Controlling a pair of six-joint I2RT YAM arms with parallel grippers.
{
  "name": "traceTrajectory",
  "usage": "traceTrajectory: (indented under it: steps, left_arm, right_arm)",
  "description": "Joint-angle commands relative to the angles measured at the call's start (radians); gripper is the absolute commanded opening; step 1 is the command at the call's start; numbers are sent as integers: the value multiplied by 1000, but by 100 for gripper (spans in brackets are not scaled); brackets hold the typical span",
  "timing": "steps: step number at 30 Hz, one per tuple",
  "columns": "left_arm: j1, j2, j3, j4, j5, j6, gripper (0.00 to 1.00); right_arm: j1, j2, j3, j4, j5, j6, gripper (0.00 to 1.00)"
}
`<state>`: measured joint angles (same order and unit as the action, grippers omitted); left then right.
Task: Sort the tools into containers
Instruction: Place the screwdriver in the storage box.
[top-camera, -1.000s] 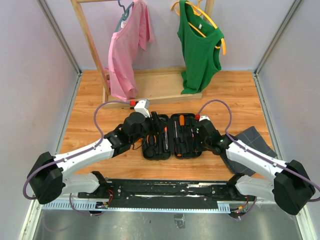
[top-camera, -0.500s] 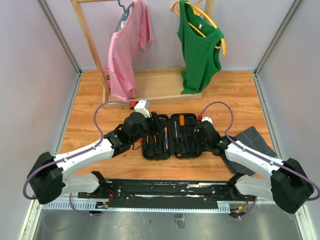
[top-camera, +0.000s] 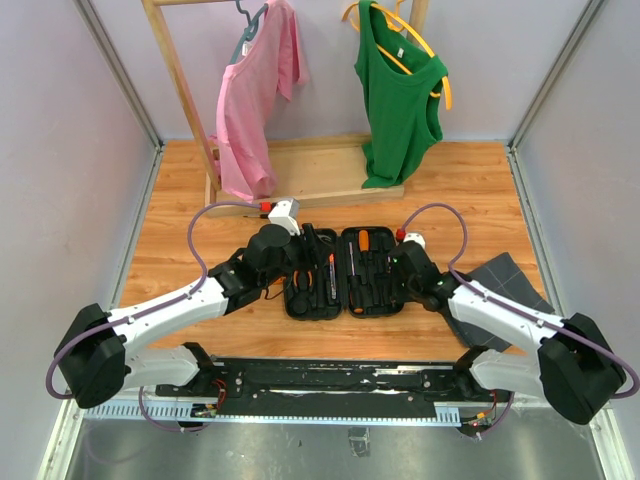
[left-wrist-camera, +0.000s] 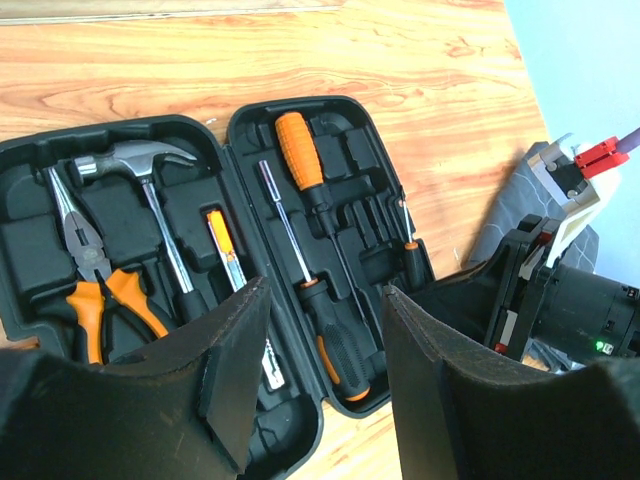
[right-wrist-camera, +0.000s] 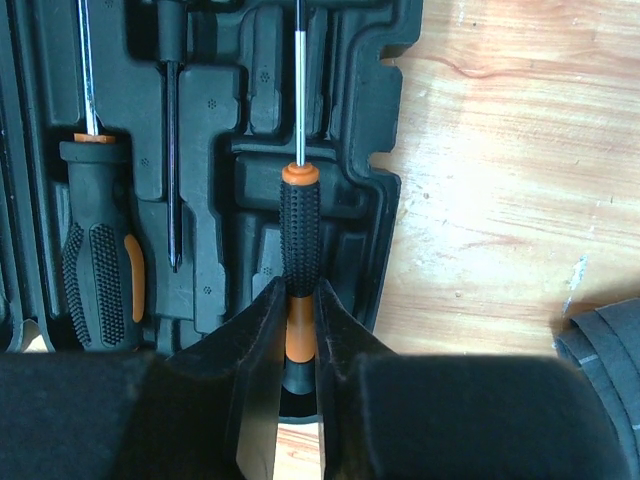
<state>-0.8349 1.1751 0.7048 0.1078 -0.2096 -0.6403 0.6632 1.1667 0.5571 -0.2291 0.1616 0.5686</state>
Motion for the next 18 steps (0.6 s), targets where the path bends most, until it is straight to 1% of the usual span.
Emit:
traceTrajectory:
  steps: [1, 7, 9, 11, 13, 18]
  left_arm:
    - [-9, -8, -8, 3, -22, -15, 52]
    - [-9, 1, -8, 6, -20, -20, 52]
    - [-9, 6, -8, 7, -18, -22, 52]
    - [-9, 11, -8, 7, -16, -22, 52]
    - [-9, 15, -8, 9, -14, -24, 52]
    - [-9, 18, -8, 9, -14, -28, 52]
  right_arm:
    - [-16, -19, -15, -77, 25, 8, 17]
    - [-17, -45, -15, -121, 24, 2, 19]
    - [-16, -53, -22, -124, 25, -2, 23]
    - [-17, -56, -23, -126, 25, -2, 30]
    - [-17, -54, -20, -127, 20, -2, 34]
    - [-17, -68, -3, -136, 31, -14, 37]
